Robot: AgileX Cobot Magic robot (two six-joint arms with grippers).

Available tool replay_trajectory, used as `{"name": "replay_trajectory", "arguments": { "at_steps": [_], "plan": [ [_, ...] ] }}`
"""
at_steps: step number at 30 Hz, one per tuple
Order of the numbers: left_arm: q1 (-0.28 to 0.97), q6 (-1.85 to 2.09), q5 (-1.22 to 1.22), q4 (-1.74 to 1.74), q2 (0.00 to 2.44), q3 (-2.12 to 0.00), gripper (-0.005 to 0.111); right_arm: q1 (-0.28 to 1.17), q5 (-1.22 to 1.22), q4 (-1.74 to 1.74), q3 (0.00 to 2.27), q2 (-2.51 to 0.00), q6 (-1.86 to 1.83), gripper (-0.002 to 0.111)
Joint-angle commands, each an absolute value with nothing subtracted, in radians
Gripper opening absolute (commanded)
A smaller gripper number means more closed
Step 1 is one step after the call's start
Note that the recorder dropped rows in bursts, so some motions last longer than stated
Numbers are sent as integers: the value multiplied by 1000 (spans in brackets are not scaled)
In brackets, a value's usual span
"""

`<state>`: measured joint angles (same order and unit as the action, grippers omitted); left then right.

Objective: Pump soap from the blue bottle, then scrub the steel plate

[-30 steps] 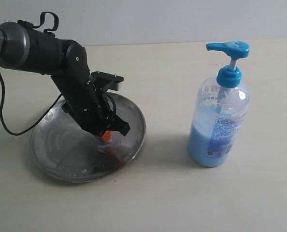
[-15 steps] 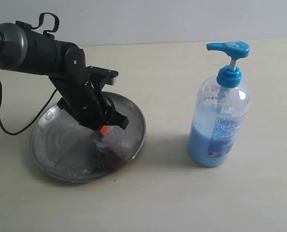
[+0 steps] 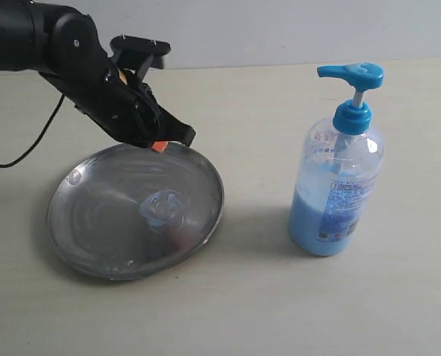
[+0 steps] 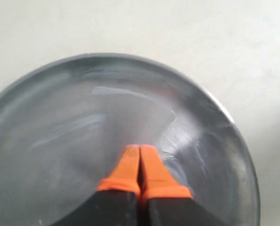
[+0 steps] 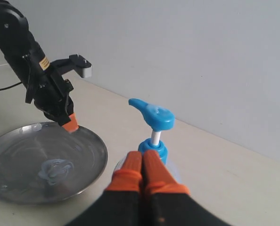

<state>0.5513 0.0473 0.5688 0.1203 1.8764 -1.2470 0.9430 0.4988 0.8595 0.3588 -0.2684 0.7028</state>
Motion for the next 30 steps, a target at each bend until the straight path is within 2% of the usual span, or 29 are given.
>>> {"name": "replay_trajectory", "arguments": {
  "at_steps": [1,16,25,30],
  "plan": [
    [547,41,557,116,1805,-1243,0,941,491,868,356,-269,699,0],
    [547,41,500,116,1580,-1089,0,941,498,762,356,-269,700,0],
    [547,45,347,116,1276,-855,0,941,428,574,356,-509,542,0],
    [547,49,302,116,1059,-753,0,941,420,578,356,-525,546,0]
  ]
}}
